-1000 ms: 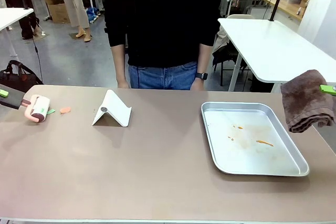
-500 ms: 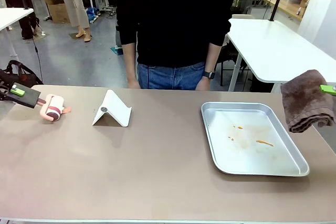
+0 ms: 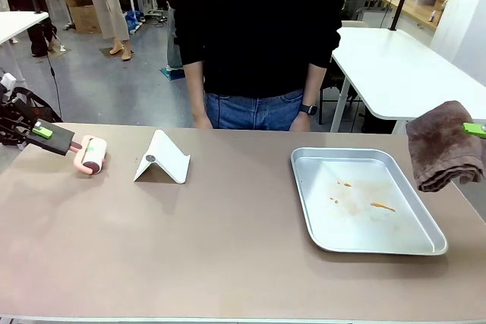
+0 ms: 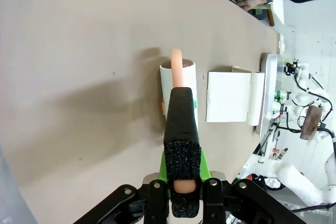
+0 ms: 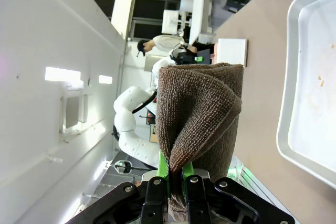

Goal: Clean the surface of the table.
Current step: If a person points to the right, clean the right side of the table with your right hand, and if they point to the left, clean the left side with your left hand.

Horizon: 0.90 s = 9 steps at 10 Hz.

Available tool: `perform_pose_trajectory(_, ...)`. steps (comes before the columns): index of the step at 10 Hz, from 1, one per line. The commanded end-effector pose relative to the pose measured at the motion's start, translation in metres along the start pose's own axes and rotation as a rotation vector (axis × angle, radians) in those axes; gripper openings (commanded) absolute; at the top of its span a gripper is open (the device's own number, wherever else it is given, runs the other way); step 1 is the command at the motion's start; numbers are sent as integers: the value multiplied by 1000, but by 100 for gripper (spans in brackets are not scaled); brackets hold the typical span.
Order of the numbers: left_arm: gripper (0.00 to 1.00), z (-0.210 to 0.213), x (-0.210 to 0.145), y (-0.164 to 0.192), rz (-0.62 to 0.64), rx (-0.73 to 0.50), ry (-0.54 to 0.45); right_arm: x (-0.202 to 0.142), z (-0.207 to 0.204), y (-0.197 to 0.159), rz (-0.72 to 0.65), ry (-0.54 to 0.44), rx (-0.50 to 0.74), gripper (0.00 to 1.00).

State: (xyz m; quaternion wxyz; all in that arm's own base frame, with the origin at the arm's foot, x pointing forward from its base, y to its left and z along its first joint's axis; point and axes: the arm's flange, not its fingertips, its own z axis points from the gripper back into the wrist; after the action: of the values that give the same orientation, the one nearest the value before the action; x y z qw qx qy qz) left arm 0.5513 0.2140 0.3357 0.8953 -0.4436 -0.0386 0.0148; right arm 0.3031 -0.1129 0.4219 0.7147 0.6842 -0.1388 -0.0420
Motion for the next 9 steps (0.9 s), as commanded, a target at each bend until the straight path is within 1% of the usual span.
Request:
perform_pose_trajectory(1, 22, -10, -4, 0, -7, 11, 65, -1, 1, 2, -4, 6, 5, 0)
perform_pose_trajectory(3, 22, -7, -7, -15, -68, -35, 41, -1, 1, 2, -4, 6, 5, 0)
perform_pose_trajectory(5, 22, 16, -23, -35, -129, -60, 11, -1, 1, 2, -4, 6, 5, 0)
perform_pose_trajectory(7, 22, 52, -59, -62, -179, -111, 10, -1, 1, 2, -4, 6, 5, 0)
perform_pose_trajectory(9, 22, 78, -103, -82, -173, -148, 0, -1, 1, 2, -4, 6, 5, 0)
